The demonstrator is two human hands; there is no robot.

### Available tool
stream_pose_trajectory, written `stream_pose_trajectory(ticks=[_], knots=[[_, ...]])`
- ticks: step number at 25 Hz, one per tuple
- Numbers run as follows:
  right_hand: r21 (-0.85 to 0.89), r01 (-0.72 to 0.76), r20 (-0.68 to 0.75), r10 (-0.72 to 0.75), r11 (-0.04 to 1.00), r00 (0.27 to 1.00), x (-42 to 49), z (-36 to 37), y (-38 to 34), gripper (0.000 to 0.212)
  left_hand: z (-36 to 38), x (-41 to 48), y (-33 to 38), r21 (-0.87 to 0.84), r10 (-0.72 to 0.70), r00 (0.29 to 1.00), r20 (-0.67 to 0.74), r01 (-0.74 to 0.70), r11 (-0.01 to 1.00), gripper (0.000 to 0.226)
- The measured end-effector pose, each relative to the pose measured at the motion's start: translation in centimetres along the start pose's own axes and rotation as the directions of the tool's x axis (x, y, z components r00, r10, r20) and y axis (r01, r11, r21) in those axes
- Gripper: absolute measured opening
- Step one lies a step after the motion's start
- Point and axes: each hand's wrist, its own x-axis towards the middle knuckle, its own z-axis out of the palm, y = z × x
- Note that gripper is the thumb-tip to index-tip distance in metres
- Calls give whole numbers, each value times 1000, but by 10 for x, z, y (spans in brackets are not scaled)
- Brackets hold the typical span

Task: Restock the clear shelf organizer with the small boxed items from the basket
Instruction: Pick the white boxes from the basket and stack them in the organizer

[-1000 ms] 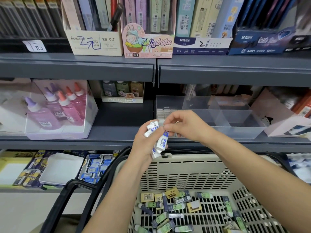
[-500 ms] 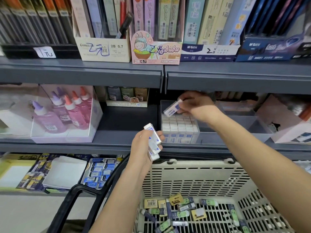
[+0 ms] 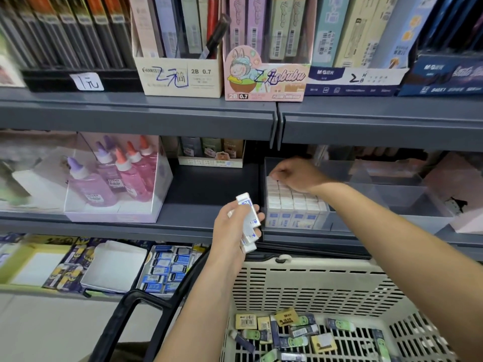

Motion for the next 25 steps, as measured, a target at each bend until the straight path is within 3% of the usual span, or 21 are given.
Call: stream_pose_trajectory(ticks=[5, 8, 11, 16, 22, 25], knots=[[-50, 53, -182, -61, 997, 981, -18, 5, -19, 21, -3, -1, -1, 31, 52, 996, 73, -54, 998, 20], [165, 114, -93, -100, 980, 991, -43, 10, -41, 16, -1, -2, -1, 54, 85, 991, 105, -92, 994, 25], [366, 75, -11, -76, 927, 997, -56, 12, -48, 7, 1, -3, -1, 51, 109, 985, 133, -116, 992, 26], [686, 20, -30, 0, 727, 1000, -60, -3, -41, 11, 1, -2, 2, 0, 7, 989, 147, -7, 1000, 22], [716, -16, 29, -7, 698, 1000, -66, -2, -33, 12, 3, -4, 1, -33, 19, 987, 158, -14, 999, 23], [642, -14, 4, 14, 767, 1000, -65, 0, -33, 10, 2, -3, -1, 21, 46, 991, 122, -49, 999, 30]])
